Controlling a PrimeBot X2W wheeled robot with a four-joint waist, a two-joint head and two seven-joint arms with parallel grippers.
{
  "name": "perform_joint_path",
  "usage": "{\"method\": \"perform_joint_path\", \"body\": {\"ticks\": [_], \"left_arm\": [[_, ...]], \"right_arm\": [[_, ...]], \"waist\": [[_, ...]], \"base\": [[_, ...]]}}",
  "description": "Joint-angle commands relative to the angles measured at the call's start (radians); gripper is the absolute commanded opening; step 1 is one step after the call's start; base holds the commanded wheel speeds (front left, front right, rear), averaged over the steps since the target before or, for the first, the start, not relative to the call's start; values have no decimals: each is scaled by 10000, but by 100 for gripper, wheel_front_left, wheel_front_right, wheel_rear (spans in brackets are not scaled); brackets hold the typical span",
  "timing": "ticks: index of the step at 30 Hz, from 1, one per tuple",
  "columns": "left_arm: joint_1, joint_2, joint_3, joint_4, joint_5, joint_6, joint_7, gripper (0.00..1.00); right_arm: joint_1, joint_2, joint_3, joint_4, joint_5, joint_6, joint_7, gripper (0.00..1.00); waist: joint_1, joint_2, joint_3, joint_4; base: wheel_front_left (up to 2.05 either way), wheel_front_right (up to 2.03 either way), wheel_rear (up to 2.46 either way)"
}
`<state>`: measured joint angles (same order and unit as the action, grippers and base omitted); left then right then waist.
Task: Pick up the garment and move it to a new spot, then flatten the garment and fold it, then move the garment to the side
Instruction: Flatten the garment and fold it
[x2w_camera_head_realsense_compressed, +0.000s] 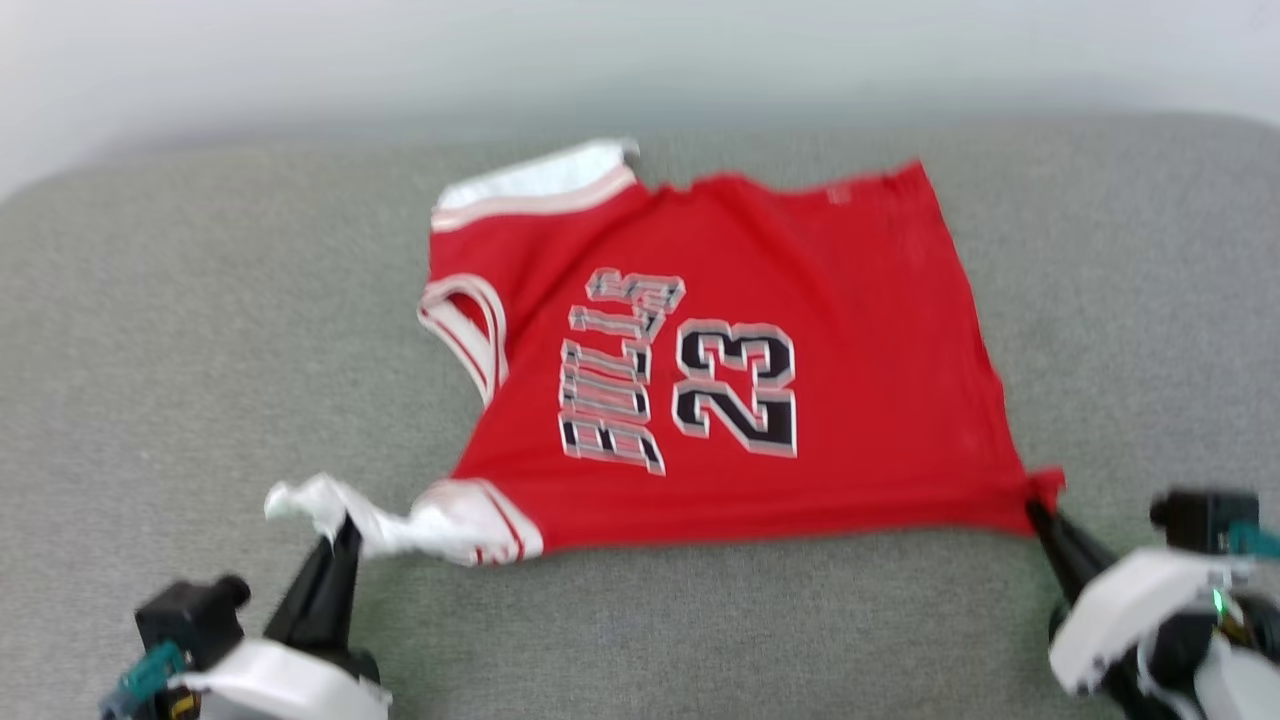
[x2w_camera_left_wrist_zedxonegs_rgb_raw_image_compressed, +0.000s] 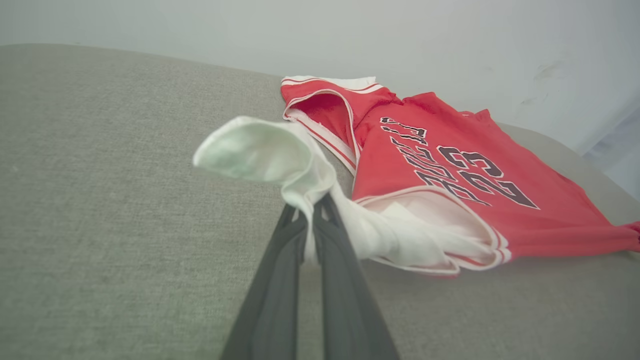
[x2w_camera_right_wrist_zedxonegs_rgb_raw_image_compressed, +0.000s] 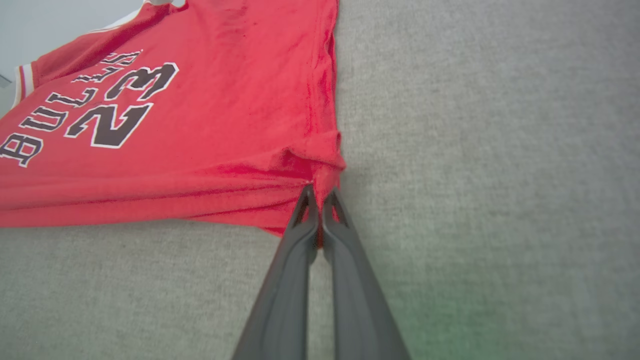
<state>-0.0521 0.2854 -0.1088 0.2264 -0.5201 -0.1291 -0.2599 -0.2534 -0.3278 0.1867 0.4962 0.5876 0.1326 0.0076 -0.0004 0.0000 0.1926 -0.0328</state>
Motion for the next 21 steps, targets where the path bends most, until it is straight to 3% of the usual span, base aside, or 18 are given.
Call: {"method": "perform_joint_path", "body": {"ticks": [1,9,13,21], "left_arm": [[537,119,72,-42,4,115,12,0],[2178,61,-15,-975,-354,397,617,0],[2613,91,-12,-1366,-433,539,873,0],[2204,153,-297,-1881,-397,521,1315,0]], "right_arm": [[954,55,-560,-502,-261,-35,261,0],[3999,1156,-2370,-3204,-1405,-35,1908,0],[4772,1597,-2826,-4094,-1840,-33,2530,0],[4800,1950,-3041,-5304,-2693,-30,3641,0]], "waist": [[4,0,-744,157],[4,0,-1629,306],[4,0,-1869,372],[4,0,-1906,327]], "base": [[0,0,0],[0,0,0],[0,0,0],[0,0,0]]}}
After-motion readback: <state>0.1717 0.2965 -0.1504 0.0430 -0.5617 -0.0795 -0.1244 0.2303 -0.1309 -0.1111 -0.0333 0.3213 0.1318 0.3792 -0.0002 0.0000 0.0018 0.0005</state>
